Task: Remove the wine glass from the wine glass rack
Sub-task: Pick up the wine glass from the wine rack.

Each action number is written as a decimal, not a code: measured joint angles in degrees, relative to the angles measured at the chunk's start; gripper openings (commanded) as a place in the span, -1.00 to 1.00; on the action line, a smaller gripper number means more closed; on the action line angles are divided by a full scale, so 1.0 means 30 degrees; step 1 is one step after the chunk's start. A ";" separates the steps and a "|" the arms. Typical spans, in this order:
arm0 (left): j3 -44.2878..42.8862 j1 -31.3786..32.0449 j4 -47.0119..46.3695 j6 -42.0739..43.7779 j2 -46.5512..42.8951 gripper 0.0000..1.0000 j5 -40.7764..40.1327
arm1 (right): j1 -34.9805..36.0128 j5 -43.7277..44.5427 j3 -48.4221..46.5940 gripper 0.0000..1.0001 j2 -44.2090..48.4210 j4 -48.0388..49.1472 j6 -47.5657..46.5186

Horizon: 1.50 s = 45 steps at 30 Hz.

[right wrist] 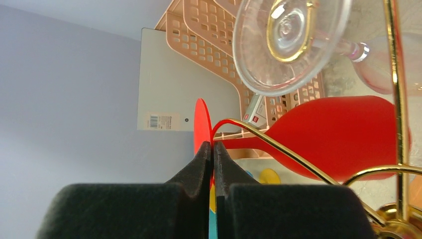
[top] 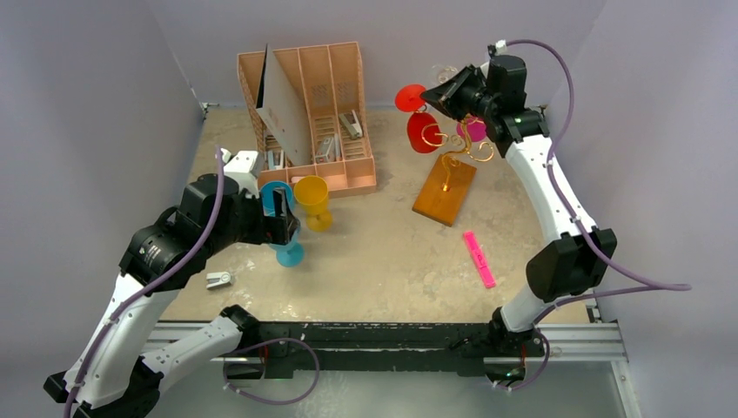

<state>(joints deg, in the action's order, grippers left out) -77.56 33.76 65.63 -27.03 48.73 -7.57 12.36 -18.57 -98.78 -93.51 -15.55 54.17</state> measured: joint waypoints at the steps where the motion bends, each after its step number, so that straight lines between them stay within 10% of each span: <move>1: 0.0000 0.0000 0.0000 0.0000 0.0007 0.83 0.0066 | 0.0000 0.0000 0.0262 -1.00 0.0080 0.0138 0.0022; 45: 0.0000 0.0000 -0.0437 0.0007 0.0022 0.83 0.1392 | -0.0189 0.1362 0.2514 -1.00 0.3228 0.1515 0.0015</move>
<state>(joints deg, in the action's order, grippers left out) -77.56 33.76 64.31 -27.00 48.80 -3.40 11.79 -14.48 -91.24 -83.83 -11.00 54.22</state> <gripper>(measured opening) 0.917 0.008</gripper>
